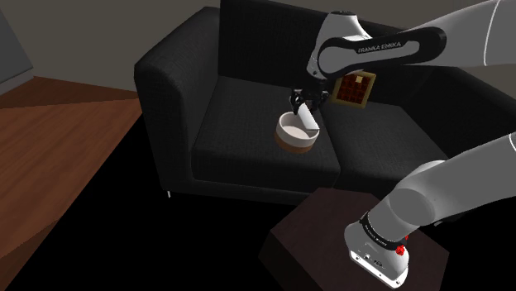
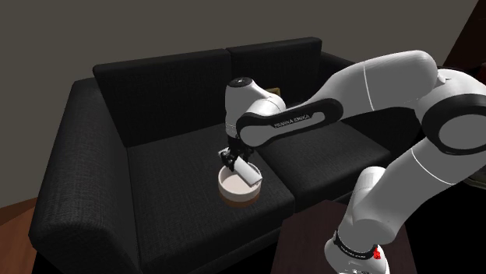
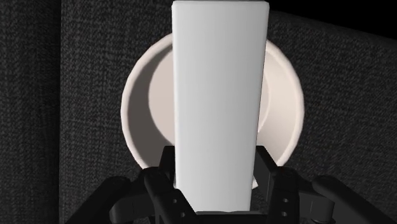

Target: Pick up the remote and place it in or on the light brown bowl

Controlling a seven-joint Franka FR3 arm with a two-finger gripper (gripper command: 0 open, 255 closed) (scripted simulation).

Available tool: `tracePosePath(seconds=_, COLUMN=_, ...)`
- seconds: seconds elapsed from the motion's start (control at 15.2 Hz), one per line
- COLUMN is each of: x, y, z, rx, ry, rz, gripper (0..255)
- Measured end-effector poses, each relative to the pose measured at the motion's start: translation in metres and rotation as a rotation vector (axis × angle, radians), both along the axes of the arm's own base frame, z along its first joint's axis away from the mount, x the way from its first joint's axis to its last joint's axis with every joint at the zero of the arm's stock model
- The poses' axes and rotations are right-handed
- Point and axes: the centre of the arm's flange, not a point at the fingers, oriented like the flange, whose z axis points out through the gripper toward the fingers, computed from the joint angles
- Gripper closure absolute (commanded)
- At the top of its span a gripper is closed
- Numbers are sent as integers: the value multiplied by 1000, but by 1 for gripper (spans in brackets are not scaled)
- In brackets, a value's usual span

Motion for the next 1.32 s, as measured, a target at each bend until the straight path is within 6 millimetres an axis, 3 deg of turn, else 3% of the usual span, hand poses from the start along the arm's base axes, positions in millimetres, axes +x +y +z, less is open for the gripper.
tracePosePath(seconds=0.26, x=1, y=0, z=-21, rx=0, ry=0, rz=0, gripper=255)
tracePosePath(seconds=0.66, x=0, y=0, z=-24, rx=0, ry=-1, rz=0, gripper=255)
tracePosePath(seconds=0.73, x=0, y=0, z=-24, rx=0, ry=-1, rz=0, gripper=0)
tracePosePath(seconds=1.12, x=0, y=0, z=-24, rx=0, ry=-1, rz=0, gripper=0)
tracePosePath(seconds=1.32, x=-1, y=2, z=5, rx=0, ry=-3, rz=0, gripper=0)
